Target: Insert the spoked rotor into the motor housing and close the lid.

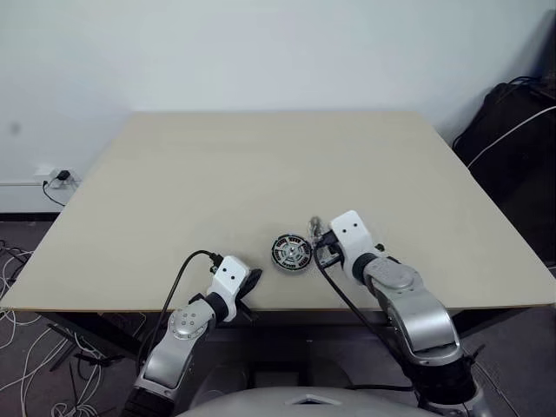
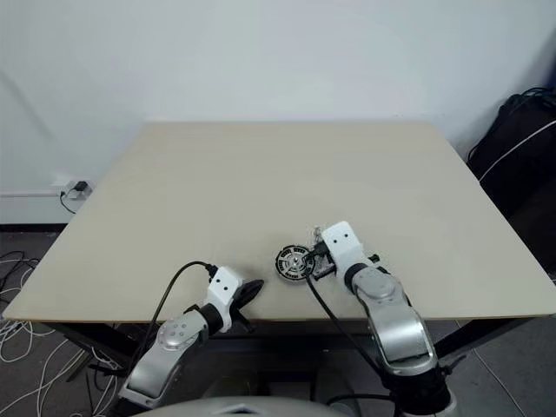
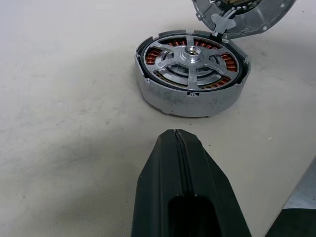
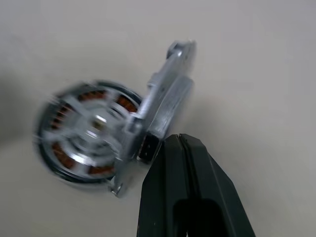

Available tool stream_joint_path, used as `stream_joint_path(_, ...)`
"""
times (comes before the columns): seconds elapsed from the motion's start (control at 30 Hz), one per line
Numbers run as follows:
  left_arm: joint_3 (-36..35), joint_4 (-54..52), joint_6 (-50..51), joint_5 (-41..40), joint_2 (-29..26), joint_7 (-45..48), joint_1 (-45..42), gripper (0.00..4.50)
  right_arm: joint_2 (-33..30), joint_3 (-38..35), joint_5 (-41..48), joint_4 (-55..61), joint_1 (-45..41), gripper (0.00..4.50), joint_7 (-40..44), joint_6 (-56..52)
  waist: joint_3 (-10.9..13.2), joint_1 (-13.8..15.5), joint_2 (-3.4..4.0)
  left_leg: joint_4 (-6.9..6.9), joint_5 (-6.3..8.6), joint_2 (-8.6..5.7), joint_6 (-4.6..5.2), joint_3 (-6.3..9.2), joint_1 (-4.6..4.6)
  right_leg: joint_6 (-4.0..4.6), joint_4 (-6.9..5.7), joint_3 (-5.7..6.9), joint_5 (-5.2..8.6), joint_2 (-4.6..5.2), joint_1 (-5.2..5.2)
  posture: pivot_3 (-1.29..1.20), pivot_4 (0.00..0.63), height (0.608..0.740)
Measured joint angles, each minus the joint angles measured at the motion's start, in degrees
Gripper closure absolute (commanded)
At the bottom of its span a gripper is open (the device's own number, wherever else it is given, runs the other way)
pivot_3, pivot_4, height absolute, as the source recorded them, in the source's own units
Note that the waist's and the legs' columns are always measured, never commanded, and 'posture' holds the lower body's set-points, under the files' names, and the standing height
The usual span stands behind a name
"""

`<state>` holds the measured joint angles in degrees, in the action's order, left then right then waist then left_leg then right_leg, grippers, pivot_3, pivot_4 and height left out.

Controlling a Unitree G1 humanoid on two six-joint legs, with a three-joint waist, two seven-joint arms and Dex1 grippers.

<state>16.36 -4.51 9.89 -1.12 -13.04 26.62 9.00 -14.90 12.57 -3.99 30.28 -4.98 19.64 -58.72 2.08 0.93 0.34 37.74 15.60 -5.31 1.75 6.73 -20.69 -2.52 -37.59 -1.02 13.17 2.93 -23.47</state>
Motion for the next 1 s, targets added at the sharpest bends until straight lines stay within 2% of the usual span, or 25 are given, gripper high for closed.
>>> stream_joint_path(0.17,-0.08,0.0,0.04,-0.01,-0.08,-0.15,0.04,4.5,1.71,3.05,1.01,-1.15,-1.54,4.47,-0.04,2.35,0.01,0.0,-0.01,-0.01,0.0,0.0,0.0,0.03,0.0,0.0,0.01,0.02,0.0,0.0,0.0,0.0,0.0,0.74)
stream_joint_path(0.43,-0.23,0.0,0.05,-0.01,-0.12,-0.52,0.73,4.5,4.77,7.9,2.22,-11.97,-2.17,4.47,-0.13,7.29,0.02,-0.02,-0.01,-0.03,-0.01,-0.01,0.01,0.02,0.02,0.0,0.02,0.08,0.0,-0.01,-0.01,0.0,0.0,0.74)
stream_joint_path(0.63,-0.4,-0.02,0.07,-0.01,-0.17,-0.9,1.07,4.5,6.26,7.93,2.43,-18.97,-3.72,4.47,-0.8,11.67,-0.09,-0.05,-0.03,-0.03,0.03,0.0,-0.05,0.02,0.16,0.0,0.02,0.08,-0.01,-0.02,0.13,0.0,0.0,0.74)
stream_joint_path(0.9,-0.55,-0.15,0.64,-0.01,-0.59,-1.2,1.59,4.5,4.98,7.32,6.96,-16.12,1.4,4.47,3.47,12.75,-0.22,-0.03,-0.03,-0.04,0.05,-0.01,-0.08,0.03,0.14,0.0,0.05,0.06,0.0,0.0,0.12,0.0,0.0,0.74)
stream_joint_path(1.0,-0.48,-0.36,0.82,-0.01,-0.57,-1.19,1.58,4.5,3.69,7.11,7.67,-14.36,3.75,4.47,4.48,17.9,-0.09,-0.03,-0.03,-0.05,0.06,0.0,-0.09,0.04,0.1,-0.01,0.07,0.07,0.0,0.0,0.1,0.0,0.0,0.74)
